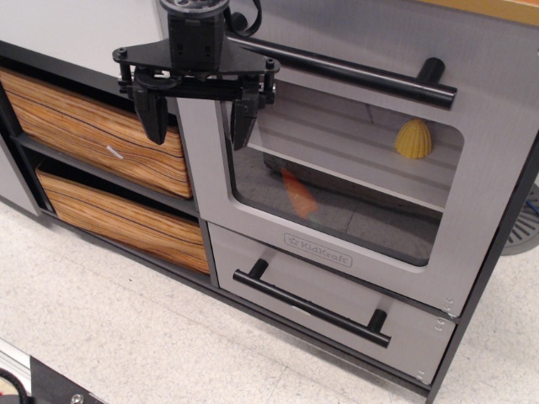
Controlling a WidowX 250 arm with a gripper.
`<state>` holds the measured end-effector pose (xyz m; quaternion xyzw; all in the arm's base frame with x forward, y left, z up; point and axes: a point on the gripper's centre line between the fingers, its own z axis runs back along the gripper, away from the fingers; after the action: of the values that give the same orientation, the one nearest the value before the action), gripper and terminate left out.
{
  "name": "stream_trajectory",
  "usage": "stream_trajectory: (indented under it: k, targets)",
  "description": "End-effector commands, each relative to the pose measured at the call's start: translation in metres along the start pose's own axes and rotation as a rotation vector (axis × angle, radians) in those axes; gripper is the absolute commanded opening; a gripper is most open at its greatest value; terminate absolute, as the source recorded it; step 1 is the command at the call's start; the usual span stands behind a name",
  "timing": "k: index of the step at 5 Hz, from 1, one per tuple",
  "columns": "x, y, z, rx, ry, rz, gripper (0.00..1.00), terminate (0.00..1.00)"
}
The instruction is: Open oven
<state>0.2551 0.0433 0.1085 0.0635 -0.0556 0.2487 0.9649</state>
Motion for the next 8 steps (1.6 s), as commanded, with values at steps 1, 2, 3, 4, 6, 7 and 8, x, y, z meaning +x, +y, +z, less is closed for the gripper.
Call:
stream_trajectory:
  k: [1, 2, 3, 4, 6, 7, 8]
  targets:
    - [0.0, 0.0, 0.0, 0.0, 0.0, 0.0, 1.0, 0.0]
    - [0.0, -0.013, 0.02, -0.087, 0.035, 0.103, 1.0, 0.0]
    - [0.014, -0.023, 0.038, -0.153, 0.006, 0.291, 1.0, 0.0]
    - [0.03, -0.027, 0.054, -0.263, -0.015, 0.478, 1.0, 0.0]
    - [0.047, -0.038, 0.051, -0.363, -0.057, 0.627, 1.0, 0.0]
    - [0.053, -0.043, 0.045, -0.407, -0.074, 0.685, 1.0, 0.0]
    - [0.054, -0.047, 0.031, -0.362, -0.058, 0.705, 1.0, 0.0]
